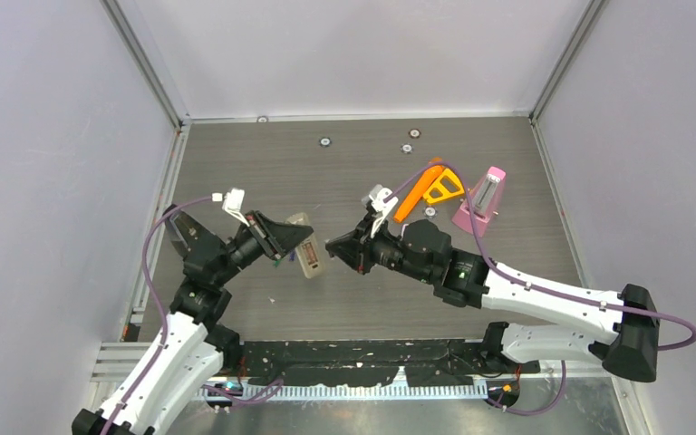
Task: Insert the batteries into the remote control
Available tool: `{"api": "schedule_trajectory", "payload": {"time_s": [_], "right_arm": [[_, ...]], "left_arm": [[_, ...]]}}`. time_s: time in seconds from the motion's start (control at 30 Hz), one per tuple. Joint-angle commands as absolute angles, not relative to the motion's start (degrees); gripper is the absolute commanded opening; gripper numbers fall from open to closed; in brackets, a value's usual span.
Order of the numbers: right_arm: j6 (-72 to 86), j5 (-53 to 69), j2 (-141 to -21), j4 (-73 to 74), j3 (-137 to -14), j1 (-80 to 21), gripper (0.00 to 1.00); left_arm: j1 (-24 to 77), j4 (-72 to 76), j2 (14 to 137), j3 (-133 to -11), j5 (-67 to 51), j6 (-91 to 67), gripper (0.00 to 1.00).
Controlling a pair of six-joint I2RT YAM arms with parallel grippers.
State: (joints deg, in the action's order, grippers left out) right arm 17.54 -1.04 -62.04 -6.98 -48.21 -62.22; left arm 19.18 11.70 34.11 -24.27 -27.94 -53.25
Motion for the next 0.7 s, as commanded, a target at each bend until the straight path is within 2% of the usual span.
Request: {"api": "schedule_trajectory", "payload": {"time_s": [0.0,0.3,0.67], "right_arm": [[23.44,-10.88,-62.61,-15.65,-49.89,-65.82,0.05],[20.95,-20.83,-66.16,-19.6,-50.29,-72.48,0.05],[15.65,-26.31,-72.23,-20.74,-54.0,-74.55,0.06]], "left_arm": [[22.35,21.22,32.04,-23.37,-24.21,-55.4,0.0],[22.94,17.26,30.39,-23.74,-19.35,-59.01,0.0],[22.94,8.71,31.25,-27.66,-18.15,-58.76,0.0]]}}
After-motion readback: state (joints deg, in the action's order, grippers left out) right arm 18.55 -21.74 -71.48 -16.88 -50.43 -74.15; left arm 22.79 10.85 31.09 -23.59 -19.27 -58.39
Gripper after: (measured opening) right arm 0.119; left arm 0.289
